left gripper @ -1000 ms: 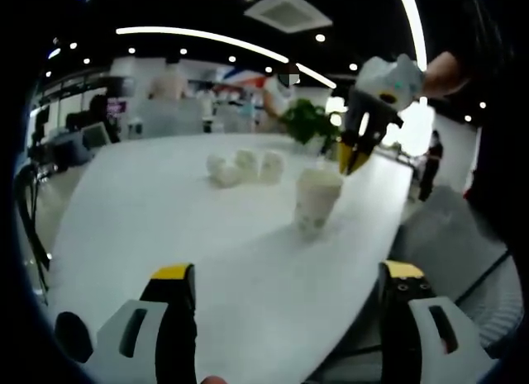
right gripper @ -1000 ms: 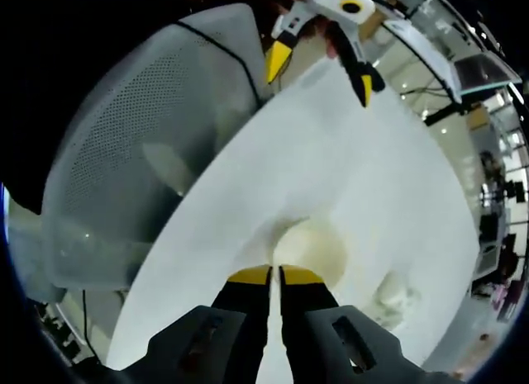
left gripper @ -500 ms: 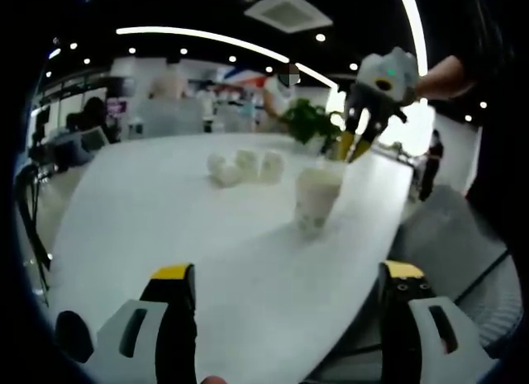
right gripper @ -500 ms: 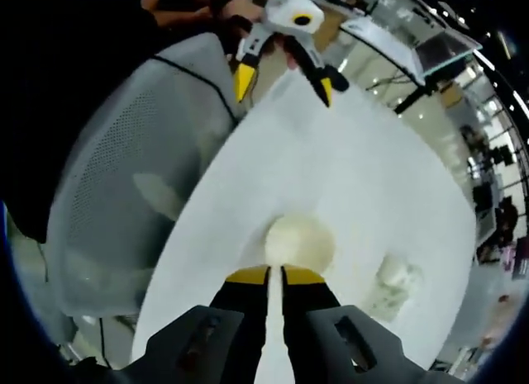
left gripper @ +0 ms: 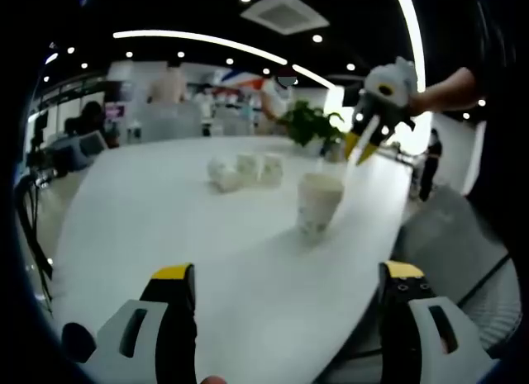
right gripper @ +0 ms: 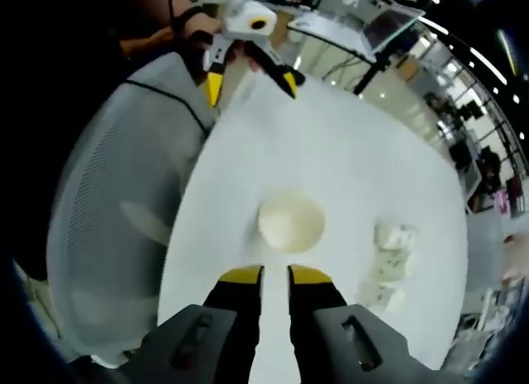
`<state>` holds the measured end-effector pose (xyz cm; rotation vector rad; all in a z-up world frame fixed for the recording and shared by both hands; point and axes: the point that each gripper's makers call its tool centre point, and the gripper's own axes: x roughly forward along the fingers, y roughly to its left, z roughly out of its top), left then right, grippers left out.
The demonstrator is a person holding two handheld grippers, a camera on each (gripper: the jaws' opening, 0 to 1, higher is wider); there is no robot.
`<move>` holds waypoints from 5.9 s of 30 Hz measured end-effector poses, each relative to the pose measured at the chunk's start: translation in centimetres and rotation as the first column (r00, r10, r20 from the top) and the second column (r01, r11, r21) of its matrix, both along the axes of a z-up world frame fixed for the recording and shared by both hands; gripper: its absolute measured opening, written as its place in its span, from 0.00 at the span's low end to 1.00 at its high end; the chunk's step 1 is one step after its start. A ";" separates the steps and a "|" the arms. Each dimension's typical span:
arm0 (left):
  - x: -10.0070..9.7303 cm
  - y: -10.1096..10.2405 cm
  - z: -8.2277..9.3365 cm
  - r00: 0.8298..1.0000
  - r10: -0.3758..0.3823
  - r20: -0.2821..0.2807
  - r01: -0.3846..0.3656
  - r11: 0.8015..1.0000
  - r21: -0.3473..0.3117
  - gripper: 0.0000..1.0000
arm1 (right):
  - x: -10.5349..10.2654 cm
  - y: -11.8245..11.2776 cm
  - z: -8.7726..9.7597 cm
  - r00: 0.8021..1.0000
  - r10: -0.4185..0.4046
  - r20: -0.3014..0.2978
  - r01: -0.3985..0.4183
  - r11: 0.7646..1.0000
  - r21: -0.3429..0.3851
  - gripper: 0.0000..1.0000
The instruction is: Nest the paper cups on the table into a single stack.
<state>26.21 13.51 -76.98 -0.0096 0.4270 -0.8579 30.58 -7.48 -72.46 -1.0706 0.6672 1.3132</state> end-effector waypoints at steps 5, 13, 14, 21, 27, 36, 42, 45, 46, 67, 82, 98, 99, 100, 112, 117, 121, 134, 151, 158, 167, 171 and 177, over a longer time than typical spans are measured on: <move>-0.1 -0.1 -0.1 1.000 -0.007 -0.004 0.007 1.000 0.002 0.90 | 0.8 -1.5 0.4 0.991 -0.137 -0.002 0.137 0.988 0.077 0.13; 0.1 -0.4 0.2 1.000 -0.022 -0.002 0.022 1.000 0.006 0.90 | 2.2 -3.0 1.4 0.937 -0.347 -0.042 0.347 0.909 0.230 0.26; 0.1 -0.5 0.3 1.000 -0.023 0.000 0.023 1.000 0.006 0.90 | 2.4 -3.1 1.6 0.928 -0.368 -0.056 0.370 0.894 0.254 0.27; 0.5 -0.6 0.8 0.999 -0.032 0.002 0.032 0.999 -0.006 0.90 | 2.6 -4.0 1.9 0.876 -0.470 -0.110 0.478 0.814 0.331 0.30; 0.5 -0.5 0.9 0.999 -0.047 -0.001 0.047 0.999 0.001 0.90 | 2.3 -5.1 1.1 0.847 -0.519 -0.112 0.523 0.780 0.344 0.36; 1.0 -0.7 1.1 0.999 -0.051 -0.004 0.051 0.999 0.012 0.89 | 1.6 -6.6 0.1 0.816 -0.570 -0.096 0.563 0.745 0.358 0.60; 1.3 -0.9 2.1 0.999 -0.044 -0.007 0.044 0.999 -0.019 0.90 | 1.6 -6.9 -0.1 0.789 -0.610 -0.078 0.589 0.713 0.381 0.89; 1.4 -1.0 1.9 0.999 -0.053 -0.007 0.053 0.999 -0.007 0.90 | 1.5 -7.4 -0.4 0.775 -0.628 -0.075 0.605 0.701 0.377 0.94; 1.4 -1.1 2.0 0.998 -0.054 -0.008 0.054 0.999 -0.005 0.90 | 1.4 -7.5 -0.5 0.772 -0.631 -0.076 0.608 0.698 0.378 0.96; 3.6 -0.5 3.1 1.000 0.015 0.025 -0.015 1.000 0.003 0.85 | 1.2 -10.2 1.8 0.644 -0.735 -0.214 0.698 0.449 0.557 1.00; 5.8 0.1 3.6 0.997 0.065 0.046 -0.066 0.997 0.038 0.83 | 1.0 -11.1 1.7 0.635 -0.748 -0.191 0.703 0.457 0.544 1.00; 9.1 -1.0 4.7 0.992 0.114 0.045 -0.116 0.992 0.042 0.79 | 0.8 -10.4 1.7 0.649 -0.728 -0.220 0.698 0.455 0.553 1.00; 9.3 -1.0 4.9 0.992 0.115 0.047 -0.117 0.992 0.044 0.79 | 0.8 -10.4 1.9 0.649 -0.727 -0.222 0.696 0.450 0.560 1.00; 9.6 -1.0 5.0 0.992 0.118 0.054 -0.121 0.991 0.059 0.79 | 0.8 -10.3 2.1 0.650 -0.726 -0.225 0.693 0.447 0.565 1.00; 12.1 -2.6 5.8 0.991 0.132 0.038 -0.134 0.987 0.089 0.78 | 0.6 -10.2 0.6 0.639 -0.721 -0.268 0.713 0.423 0.559 1.00; 13.3 -3.3 6.2 0.993 0.105 0.056 -0.111 0.986 0.121 0.78 | 0.3 -10.4 0.4 0.631 -0.724 -0.278 0.720 0.414 0.557 0.99; 14.9 -3.9 6.0 0.994 0.096 0.061 -0.103 0.986 0.133 0.78 | 0.1 -10.5 0.2 0.626 -0.726 -0.285 0.727 0.410 0.551 0.99; 18.5 -6.7 4.3 0.996 0.083 0.021 -0.086 0.977 0.196 0.79 | 0.1 -10.8 -0.4 0.611 -0.730 -0.305 0.738 0.386 0.554 0.99; 22.1 -9.6 1.6 0.990 0.133 -0.040 -0.121 0.967 0.222 0.78 | -0.2 -10.2 -2.1 0.595 -0.717 -0.362 0.762 0.360 0.538 0.99; 23.1 -10.6 1.0 0.987 0.150 -0.058 -0.134 0.968 0.213 0.78 | -0.3 -10.0 -2.2 0.595 -0.704 -0.387 0.766 0.353 0.536 0.98; 24.1 -11.7 0.9 0.985 0.156 -0.072 -0.138 0.968 0.212 0.78 | -0.6 -9.7 -2.4 0.610 -0.695 -0.380 0.759 0.373 0.533 0.98; 24.6 -12.4 0.8 0.988 0.135 -0.072 -0.116 0.968 0.221 0.78 | -0.7 -9.6 -2.5 0.613 -0.689 -0.387 0.759 0.378 0.530 0.98; 25.6 -12.9 0.7 0.989 0.128 -0.076 -0.108 0.967 0.230 0.76 | -0.7 -10.1 -2.9 0.595 -0.692 -0.409 0.775 0.356 0.523 0.98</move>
